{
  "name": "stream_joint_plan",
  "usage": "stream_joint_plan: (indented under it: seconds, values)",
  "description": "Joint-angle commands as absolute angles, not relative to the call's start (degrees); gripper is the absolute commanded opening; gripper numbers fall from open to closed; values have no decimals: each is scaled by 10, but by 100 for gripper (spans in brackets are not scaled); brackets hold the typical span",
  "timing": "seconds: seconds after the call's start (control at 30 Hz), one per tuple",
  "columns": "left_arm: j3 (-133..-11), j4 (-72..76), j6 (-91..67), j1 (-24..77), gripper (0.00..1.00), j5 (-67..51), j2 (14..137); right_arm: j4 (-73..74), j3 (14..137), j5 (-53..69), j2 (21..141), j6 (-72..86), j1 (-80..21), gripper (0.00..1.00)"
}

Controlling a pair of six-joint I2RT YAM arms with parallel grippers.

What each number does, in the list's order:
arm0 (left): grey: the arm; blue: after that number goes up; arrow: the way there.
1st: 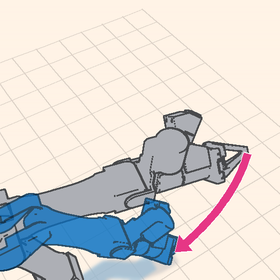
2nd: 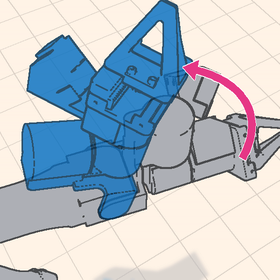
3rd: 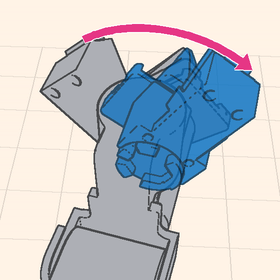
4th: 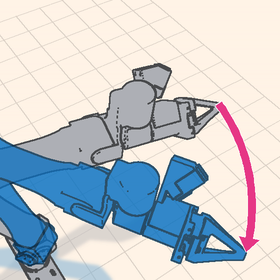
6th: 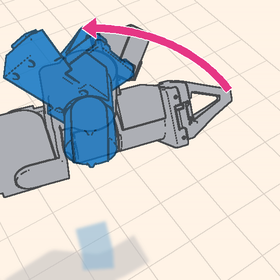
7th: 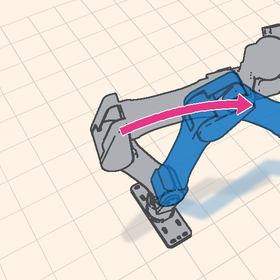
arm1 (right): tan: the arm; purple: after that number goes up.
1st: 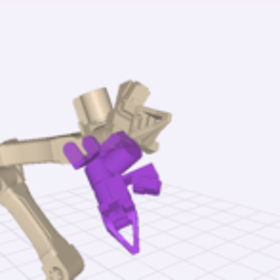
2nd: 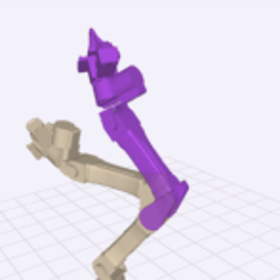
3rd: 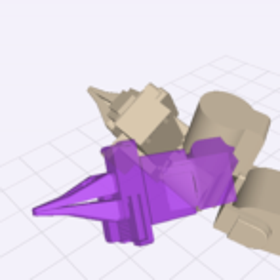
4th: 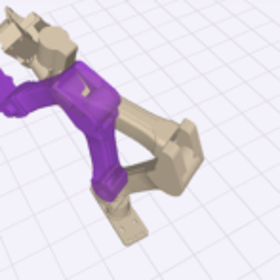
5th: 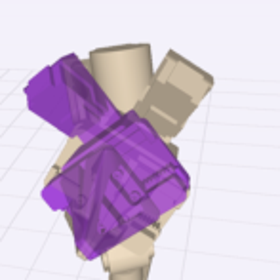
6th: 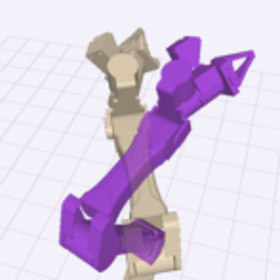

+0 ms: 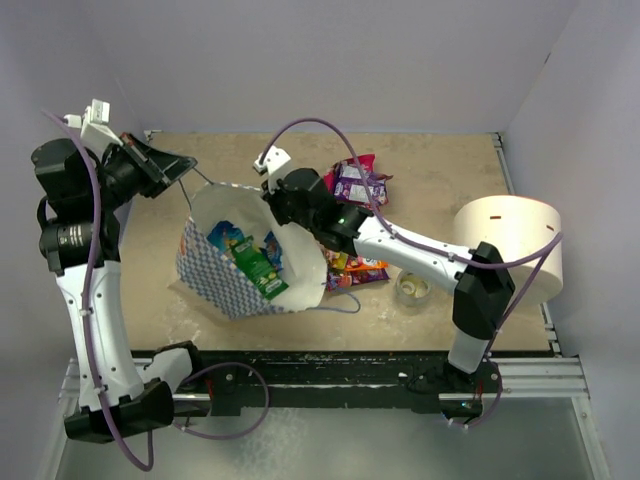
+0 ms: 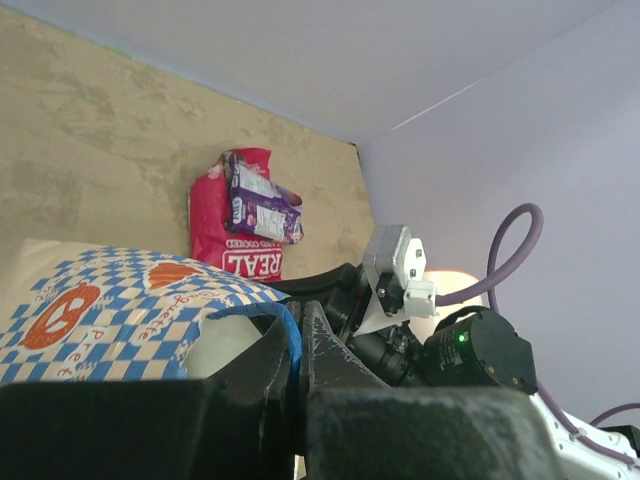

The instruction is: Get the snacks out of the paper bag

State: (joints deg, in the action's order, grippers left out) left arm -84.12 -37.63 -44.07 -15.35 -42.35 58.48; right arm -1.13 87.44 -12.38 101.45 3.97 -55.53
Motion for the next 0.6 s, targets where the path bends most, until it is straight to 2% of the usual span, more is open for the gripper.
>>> stream_joint_plan:
  seconds: [0.0,0.2,0.37,0.4,0.47,0.57]
  values:
    - [-898,-225,-462,-151,0,-459,605,-55,894,-149,993,17,-536,0]
    - [-876,-219,-455,-150,0,-500,587,-74,834,-111,975,34,-533,0]
    - [-898,-304,-376,-150,0,-524,575,-72,788,-71,946,63,-533,2]
    - [-905,-338,-352,-149,0,-519,575,-67,780,-70,939,61,-533,10]
    - [-906,-378,-332,-150,0,-516,572,-38,772,-80,924,55,-533,31]
    - [-874,-362,-367,-150,0,-519,547,26,751,-123,884,54,-531,61]
